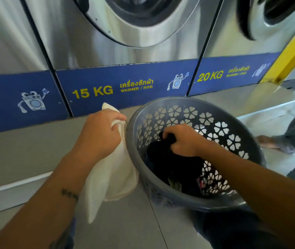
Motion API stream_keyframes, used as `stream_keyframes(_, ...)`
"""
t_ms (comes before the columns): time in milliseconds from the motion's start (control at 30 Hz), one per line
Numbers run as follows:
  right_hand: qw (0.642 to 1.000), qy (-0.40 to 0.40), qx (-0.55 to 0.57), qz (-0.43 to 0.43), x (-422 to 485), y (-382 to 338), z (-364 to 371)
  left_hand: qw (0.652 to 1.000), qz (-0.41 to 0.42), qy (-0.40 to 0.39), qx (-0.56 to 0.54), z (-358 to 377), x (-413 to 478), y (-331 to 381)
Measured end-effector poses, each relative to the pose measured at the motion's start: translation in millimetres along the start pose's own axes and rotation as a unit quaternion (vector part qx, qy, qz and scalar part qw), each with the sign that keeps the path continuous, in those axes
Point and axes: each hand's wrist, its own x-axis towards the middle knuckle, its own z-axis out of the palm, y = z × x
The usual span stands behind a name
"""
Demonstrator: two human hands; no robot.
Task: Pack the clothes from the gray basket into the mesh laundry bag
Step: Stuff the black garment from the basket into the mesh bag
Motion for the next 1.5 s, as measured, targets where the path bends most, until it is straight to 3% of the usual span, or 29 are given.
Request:
stream_keyframes(200, 0.952, 0.231, 0.198, -0.015, -53.4, -63.6, -43.8, 0.999, 0.026, 0.040, -0.019, -18.3, -27.2, 3.0)
stream_keyframes(333, 0.910, 0.300, 0.283, -0.046, -70.2, -115.7, -17.4, 0.997, -0.002, 0.055, -0.046, -26.9, -38.9, -2.8)
stream_keyframes(400, 0.927, 0.271, 0.247, -0.079, -72.9, -131.2, 7.5, 0.995, -0.023, 0.069, -0.065, -33.6, -40.9, -3.8)
stream_keyframes(467, 0.971, 0.155, 0.123, -0.134, -74.4, -138.7, 27.0, 0.994, -0.041, 0.083, -0.065, -40.2, -42.1, -3.1)
stream_keyframes(533, 0.986, 0.025, 0.048, -0.161, -73.9, -138.6, 32.7, 0.994, -0.041, 0.082, -0.054, -43.5, -43.9, -2.9)
stream_keyframes(633, 0.977, -0.051, 0.153, -0.137, -71.0, -128.5, 23.4, 0.995, -0.046, 0.071, -0.050, -42.2, -42.5, -2.7)
stream_keyframes(767, 0.980, -0.027, 0.125, -0.155, -69.1, -115.5, 18.3, 0.996, -0.044, 0.067, -0.038, -38.0, -35.4, -1.7)
stream_keyframes(867, 0.980, 0.068, 0.019, -0.184, -67.5, -115.4, 27.9, 0.997, -0.046, 0.062, -0.032, -32.7, -31.1, -0.5)
stream_keyframes(967, 0.983, 0.126, 0.073, -0.112, -59.7, -113.0, 31.8, 0.997, -0.049, 0.057, -0.035, -27.9, -29.9, 3.4)
stream_keyframes(1067, 0.996, 0.022, 0.085, 0.007, -56.4, -96.9, 32.9, 0.997, -0.050, 0.050, -0.039, -25.6, -30.8, 3.1)
stream_keyframes(1133, 0.991, -0.040, 0.130, 0.007, -57.4, -88.6, 36.3, 0.997, -0.052, 0.046, -0.036, -25.5, -31.4, 0.9)
stream_keyframes(1167, 0.990, -0.034, 0.138, -0.005, -58.5, -88.1, 38.5, 0.997, -0.054, 0.043, -0.033, -25.7, -31.6, -0.1)
stream_keyframes(1367, 0.995, 0.082, 0.051, -0.020, -62.0, -101.1, 33.5, 0.997, -0.061, 0.039, -0.031, -26.9, -33.0, -0.6)
stream_keyframes(1500, 0.976, 0.213, 0.032, -0.011, -61.0, -122.9, 17.8, 0.995, -0.067, 0.039, -0.061, -29.0, -34.5, 7.1)
